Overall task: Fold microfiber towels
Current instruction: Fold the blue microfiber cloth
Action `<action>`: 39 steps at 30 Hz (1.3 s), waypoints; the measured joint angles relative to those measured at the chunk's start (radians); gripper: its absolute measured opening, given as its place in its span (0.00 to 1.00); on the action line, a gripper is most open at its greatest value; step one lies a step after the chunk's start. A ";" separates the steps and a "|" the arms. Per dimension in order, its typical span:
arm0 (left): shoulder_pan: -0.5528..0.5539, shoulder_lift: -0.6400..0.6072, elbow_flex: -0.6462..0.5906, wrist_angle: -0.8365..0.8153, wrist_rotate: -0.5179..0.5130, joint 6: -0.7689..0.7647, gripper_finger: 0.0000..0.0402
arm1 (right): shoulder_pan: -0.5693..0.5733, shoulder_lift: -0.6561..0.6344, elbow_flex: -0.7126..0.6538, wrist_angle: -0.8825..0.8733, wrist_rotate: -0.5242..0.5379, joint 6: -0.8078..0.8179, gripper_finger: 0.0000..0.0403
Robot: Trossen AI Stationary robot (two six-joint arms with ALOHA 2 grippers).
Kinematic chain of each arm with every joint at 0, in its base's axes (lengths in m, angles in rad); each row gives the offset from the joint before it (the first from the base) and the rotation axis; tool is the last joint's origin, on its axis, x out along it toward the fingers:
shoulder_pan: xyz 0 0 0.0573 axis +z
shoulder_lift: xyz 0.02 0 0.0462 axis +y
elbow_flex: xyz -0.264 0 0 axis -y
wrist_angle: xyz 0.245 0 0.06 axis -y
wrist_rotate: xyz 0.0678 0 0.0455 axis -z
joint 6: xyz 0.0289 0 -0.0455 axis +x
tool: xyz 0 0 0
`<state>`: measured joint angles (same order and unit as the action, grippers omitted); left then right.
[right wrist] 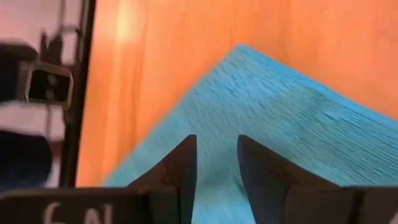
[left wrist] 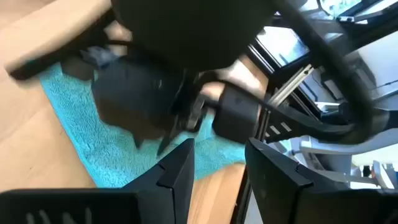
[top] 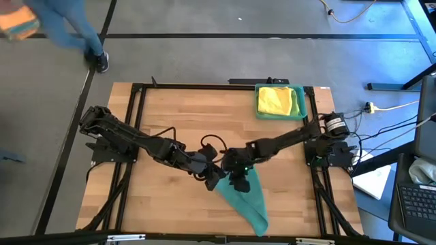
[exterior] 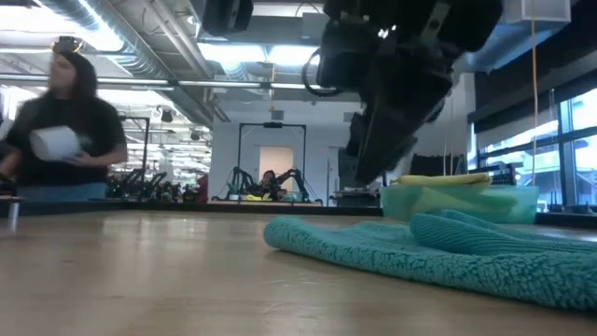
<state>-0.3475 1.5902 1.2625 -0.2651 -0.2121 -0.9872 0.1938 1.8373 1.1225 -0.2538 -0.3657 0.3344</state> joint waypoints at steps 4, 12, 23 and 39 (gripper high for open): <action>0.002 -0.001 0.000 -0.003 0.003 0.001 0.34 | -0.042 -0.062 0.064 -0.299 0.006 -0.148 0.29; 0.006 0.025 0.001 -0.020 -0.042 0.035 0.34 | -0.034 -0.424 -0.184 -0.521 -0.057 -0.149 0.29; 0.143 0.328 0.000 0.294 0.279 -0.041 0.34 | 0.059 -1.011 -0.486 -0.385 0.064 0.346 0.29; 0.309 0.454 0.003 0.380 0.623 0.130 0.34 | 0.220 -1.280 -0.524 -0.402 0.273 0.551 0.29</action>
<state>-0.0383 2.0441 1.2655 0.1148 0.4113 -0.8569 0.4142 0.5576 0.5983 -0.6562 -0.0926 0.8856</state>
